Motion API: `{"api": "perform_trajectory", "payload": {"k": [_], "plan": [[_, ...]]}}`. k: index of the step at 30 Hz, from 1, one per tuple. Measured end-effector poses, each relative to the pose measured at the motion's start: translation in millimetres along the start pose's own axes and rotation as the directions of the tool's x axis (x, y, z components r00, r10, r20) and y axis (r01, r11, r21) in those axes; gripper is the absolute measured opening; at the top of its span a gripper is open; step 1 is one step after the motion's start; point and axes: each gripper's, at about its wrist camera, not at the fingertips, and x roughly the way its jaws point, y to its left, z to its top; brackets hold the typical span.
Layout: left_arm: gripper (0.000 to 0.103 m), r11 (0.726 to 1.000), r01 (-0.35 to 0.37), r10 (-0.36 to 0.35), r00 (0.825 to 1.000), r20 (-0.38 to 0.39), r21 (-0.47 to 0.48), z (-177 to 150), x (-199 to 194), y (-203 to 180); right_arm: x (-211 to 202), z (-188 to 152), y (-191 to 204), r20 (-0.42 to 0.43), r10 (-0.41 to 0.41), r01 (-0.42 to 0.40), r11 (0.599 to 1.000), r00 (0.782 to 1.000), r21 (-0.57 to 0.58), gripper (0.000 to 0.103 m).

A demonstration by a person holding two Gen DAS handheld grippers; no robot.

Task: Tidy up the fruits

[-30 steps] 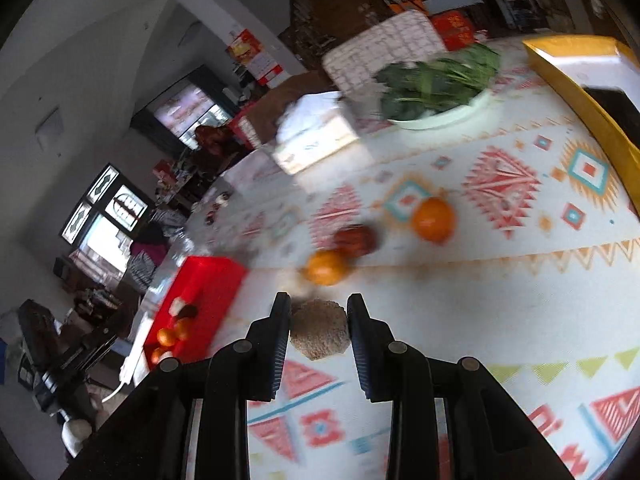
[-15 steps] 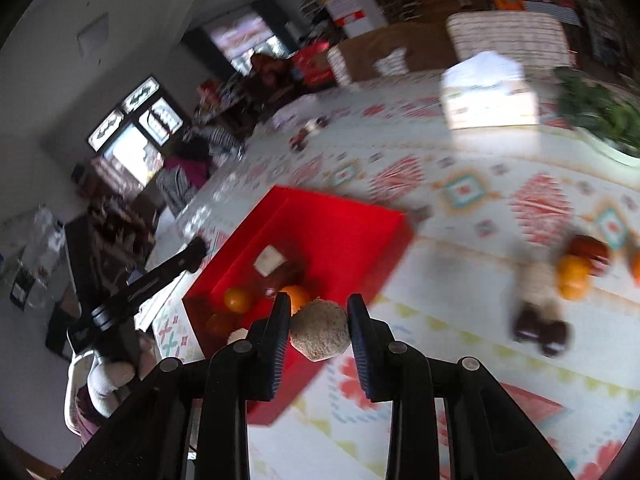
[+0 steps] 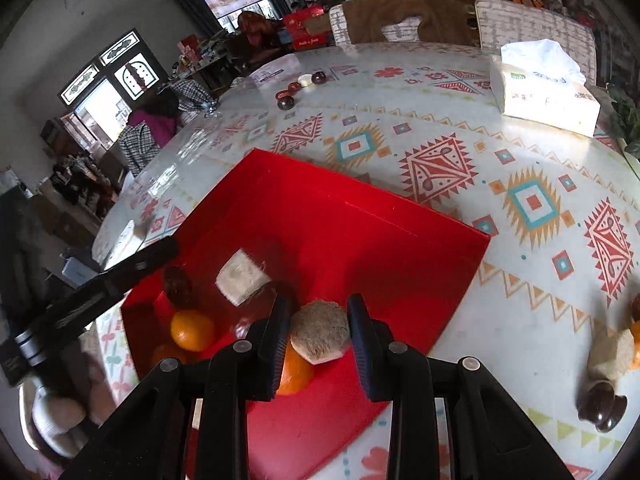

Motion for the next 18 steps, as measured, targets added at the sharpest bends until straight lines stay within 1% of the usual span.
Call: {"api": "perform_trajectory", "payload": {"k": [3,5,8,13,18], "plan": [[0.047,1.0,0.002,-0.002,0.999,0.039,0.012,-0.4,-15.8,-7.2,-3.2,0.4,1.8,0.009,0.007,-0.007,1.0,1.0,0.002,0.033],[0.051,1.0,0.012,-0.013,0.998,0.061,0.006,-2.5,-27.3,-12.0,-10.2,-0.5,-0.4,0.023,0.019,-0.019,1.0,1.0,0.014,0.033],[0.055,0.999,0.034,-0.033,0.996,0.079,-0.012,-6.9,-40.3,-17.9,-25.7,-3.7,-7.7,0.048,0.039,-0.041,0.998,0.998,0.04,0.033],[0.055,0.998,0.063,-0.061,0.994,0.094,-0.022,-16.0,-57.3,-36.8,-63.4,-15.1,-27.3,0.112,0.07,-0.08,0.993,0.991,0.087,0.033],[0.056,0.996,0.091,-0.091,0.988,0.127,0.009,-24.6,-74.7,-69.0,-110.8,-33.8,-53.0,0.183,0.08,-0.104,0.987,0.98,0.124,0.033]]}}
